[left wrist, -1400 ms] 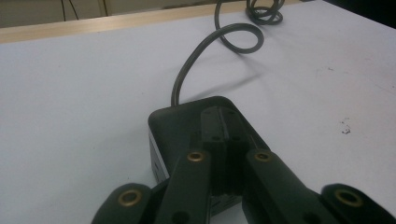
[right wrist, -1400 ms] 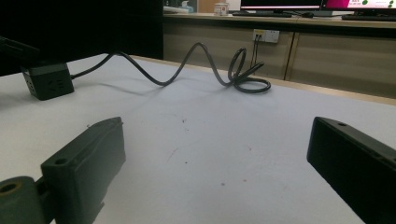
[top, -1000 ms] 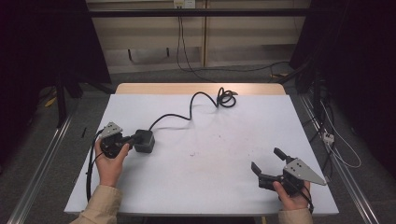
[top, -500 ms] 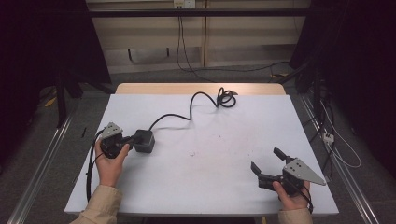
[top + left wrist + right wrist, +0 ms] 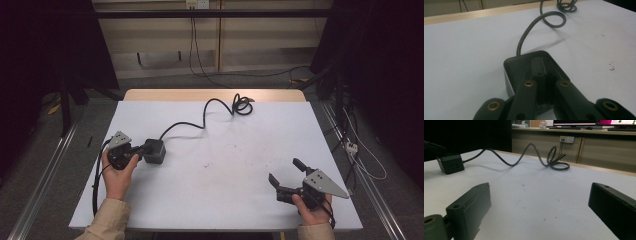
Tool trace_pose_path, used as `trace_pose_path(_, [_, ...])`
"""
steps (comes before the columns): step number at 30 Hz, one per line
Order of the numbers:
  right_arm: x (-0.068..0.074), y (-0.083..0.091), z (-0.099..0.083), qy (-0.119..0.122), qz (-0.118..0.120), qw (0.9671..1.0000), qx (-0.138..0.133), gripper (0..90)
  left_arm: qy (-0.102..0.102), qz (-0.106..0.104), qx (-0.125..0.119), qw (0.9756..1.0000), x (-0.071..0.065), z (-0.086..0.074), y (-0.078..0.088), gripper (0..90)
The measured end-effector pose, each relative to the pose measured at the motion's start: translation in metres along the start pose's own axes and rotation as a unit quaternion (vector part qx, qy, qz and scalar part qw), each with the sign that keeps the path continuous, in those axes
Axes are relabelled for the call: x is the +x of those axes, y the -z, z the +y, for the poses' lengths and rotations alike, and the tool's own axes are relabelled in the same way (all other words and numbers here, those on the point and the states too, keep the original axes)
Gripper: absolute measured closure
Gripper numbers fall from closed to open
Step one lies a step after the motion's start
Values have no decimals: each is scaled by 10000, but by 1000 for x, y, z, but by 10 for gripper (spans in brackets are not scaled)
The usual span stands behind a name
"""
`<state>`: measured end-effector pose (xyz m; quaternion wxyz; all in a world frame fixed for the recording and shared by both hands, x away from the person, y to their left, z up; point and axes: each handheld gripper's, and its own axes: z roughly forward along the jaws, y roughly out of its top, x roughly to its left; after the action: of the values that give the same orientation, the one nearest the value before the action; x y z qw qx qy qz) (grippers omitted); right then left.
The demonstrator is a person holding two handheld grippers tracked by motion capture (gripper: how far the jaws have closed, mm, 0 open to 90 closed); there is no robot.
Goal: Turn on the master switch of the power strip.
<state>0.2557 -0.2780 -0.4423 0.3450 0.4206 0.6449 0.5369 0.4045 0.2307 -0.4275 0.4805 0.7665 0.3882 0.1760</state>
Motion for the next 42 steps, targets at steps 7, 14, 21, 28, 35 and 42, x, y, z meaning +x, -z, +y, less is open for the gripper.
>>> trace_pose_path(7, [0,0,0,-3,3,10000,-7,36,27,-7,-5,10000,0,0,0,900])
trace_pose_path(14, [0,0,0,-1,-2,10000,-4,36,8,19,1,10000,-1,0,0,900])
trace_pose_path(21, [1,-1,0,-3,6,10000,-6,36,62,35,-31,10000,-1,-1,0,900])
trace_pose_path(28, [1,-1,1,-4,1,10000,-16,36,40,63,-12,10000,-2,-1,0,900])
trace_pose_path(35, [1,-1,1,-27,-14,10000,-25,36,97,79,-21,9999,-3,-1,-1,900])
trace_pose_path(42, [1,-1,1,-5,-2,10000,-15,36,70,121,24,9999,-4,0,-1,900])
